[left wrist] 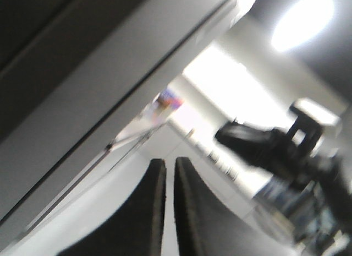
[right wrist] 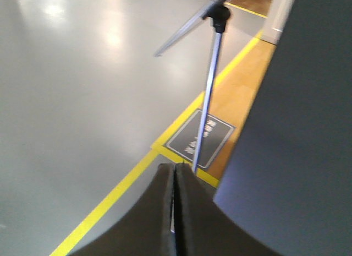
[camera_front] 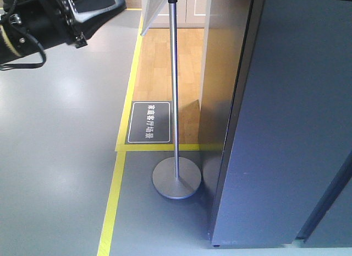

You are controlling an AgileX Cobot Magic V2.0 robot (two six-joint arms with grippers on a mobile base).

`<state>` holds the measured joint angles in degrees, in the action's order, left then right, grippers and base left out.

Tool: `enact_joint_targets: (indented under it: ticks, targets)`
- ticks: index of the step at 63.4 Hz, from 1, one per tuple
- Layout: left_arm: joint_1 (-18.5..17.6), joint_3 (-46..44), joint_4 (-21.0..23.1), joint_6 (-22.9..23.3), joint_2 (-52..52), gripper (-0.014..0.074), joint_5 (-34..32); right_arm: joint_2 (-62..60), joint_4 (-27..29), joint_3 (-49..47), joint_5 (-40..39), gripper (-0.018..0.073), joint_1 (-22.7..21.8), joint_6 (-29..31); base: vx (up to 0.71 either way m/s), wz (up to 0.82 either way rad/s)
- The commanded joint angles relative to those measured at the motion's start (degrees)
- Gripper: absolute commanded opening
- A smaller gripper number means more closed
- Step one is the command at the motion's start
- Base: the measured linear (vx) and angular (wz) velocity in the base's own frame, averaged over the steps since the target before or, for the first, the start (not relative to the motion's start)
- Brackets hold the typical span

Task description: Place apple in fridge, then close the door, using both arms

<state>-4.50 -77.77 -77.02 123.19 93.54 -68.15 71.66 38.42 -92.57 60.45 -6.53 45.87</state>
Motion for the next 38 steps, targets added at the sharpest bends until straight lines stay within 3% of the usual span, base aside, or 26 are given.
enact_joint_targets:
  ticks: [1, 6, 10, 23, 38]
  targets:
    - [-0.1, -1.7, -7.4, 0.2, -7.4, -0.0009, -11.2, -3.6, 5.1, -0.7, -0.1, -0.0006, -0.1, 2.5, 0.00, 0.00]
    - [-0.1, -1.2, -16.6, 0.2, -11.9, -0.0008, -11.0, -6.5, 7.9, 3.3, -0.5, -0.0007, -0.1, 4.9, 0.00, 0.00]
    - [-0.1, 1.2, -19.7, 0.2, -16.3, -0.0008, -9.5, -10.1, 10.7, 8.5, -1.7, -0.0007, -0.1, 8.0, 0.00, 0.00]
    - [-0.1, 16.3, -25.2, 0.2, -32.8, -0.0008, 1.6, -23.6, 17.0, 31.7, -7.5, -0.0007, -0.1, 17.3, 0.00, 0.00]
    - [-0.1, 44.4, -25.2, -0.9, -50.3, -0.0007, 24.6, -38.5, 17.8, 56.5, -14.6, -0.0007, -0.1, 18.3, 0.00, 0.00]
